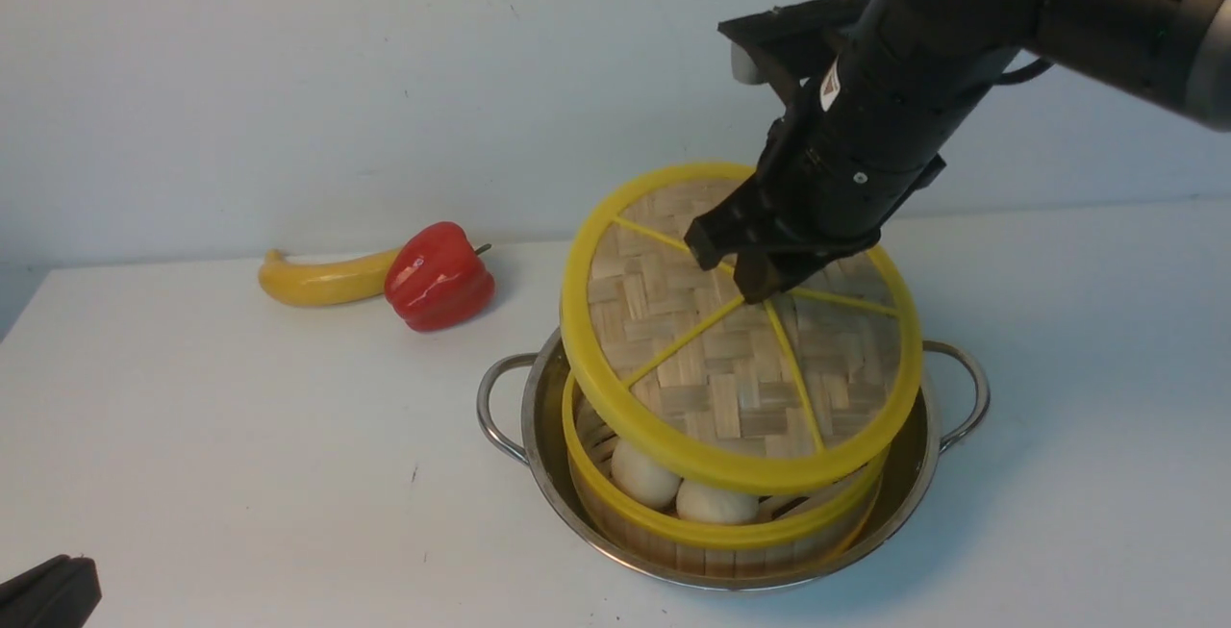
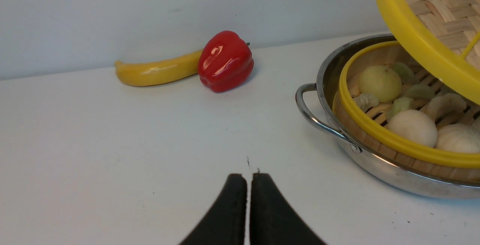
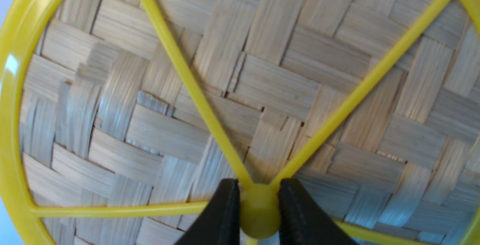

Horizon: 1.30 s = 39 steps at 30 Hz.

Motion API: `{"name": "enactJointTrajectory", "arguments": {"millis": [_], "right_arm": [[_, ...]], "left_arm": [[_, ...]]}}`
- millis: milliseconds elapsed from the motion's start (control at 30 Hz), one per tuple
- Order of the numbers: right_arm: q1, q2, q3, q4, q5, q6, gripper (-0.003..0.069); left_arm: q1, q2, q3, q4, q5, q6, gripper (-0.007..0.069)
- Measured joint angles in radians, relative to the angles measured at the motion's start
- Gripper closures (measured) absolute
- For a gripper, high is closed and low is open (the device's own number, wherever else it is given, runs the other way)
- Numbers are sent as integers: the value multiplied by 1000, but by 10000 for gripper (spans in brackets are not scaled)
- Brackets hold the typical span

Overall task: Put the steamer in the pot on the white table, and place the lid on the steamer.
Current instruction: 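Place the bamboo steamer lid onto the steamer basket in the pot with the right gripper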

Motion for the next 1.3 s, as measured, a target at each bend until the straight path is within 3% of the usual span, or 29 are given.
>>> {"name": "enactJointTrajectory", "arguments": {"millis": [367, 1033, 1300], "right_arm": [[0, 18, 59, -62, 2, -9, 513], [0, 100, 54, -38, 0, -57, 513], [0, 177, -52, 3, 1, -85, 513]], "left_arm": [[0, 0, 0, 0, 0, 0, 615], [0, 0, 0, 0, 0, 0, 615], [0, 0, 0, 0, 0, 0, 615]]}}
